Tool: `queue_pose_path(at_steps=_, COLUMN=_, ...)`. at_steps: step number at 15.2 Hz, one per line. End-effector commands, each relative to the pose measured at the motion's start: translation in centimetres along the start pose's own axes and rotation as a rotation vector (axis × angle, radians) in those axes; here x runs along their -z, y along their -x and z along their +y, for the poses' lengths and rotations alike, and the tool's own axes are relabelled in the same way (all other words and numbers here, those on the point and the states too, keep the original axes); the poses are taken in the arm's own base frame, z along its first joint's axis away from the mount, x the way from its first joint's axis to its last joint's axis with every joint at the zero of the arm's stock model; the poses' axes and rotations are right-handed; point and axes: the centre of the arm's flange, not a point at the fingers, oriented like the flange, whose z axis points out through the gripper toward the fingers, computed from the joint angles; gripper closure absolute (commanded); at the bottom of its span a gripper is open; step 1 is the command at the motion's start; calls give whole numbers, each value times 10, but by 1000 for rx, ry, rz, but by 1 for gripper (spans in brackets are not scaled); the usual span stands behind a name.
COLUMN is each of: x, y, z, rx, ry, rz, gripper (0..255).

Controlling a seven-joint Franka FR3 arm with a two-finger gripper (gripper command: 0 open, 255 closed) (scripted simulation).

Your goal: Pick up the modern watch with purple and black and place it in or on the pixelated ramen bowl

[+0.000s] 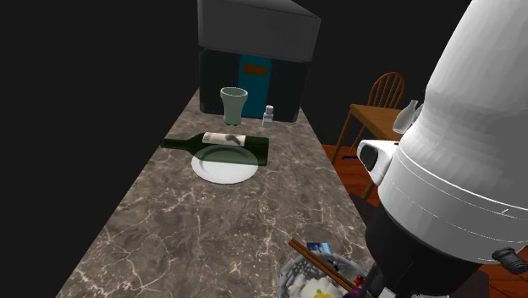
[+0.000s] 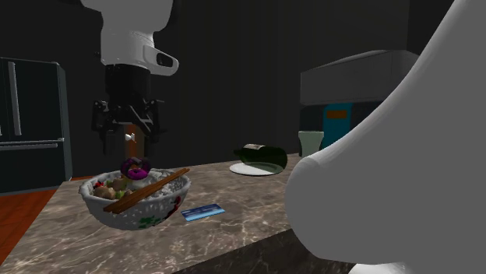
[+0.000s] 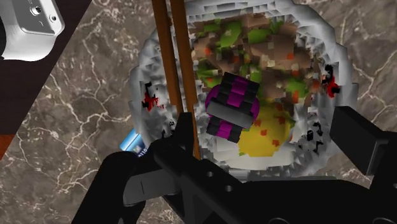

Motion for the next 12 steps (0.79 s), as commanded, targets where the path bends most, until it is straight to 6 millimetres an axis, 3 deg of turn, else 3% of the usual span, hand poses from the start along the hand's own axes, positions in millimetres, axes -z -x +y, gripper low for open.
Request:
queue_pose_path(at_steps=1, x=13, y=0, z=1, rx=0, ry=0, rz=0, gripper=0)
queue_pose_path(at_steps=4, x=50, y=0, z=1, rx=0, ry=0, rz=0, gripper=0)
queue_pose_path(at_steps=12, x=50, y=0, z=1, rx=0, ry=0, rz=0, gripper=0)
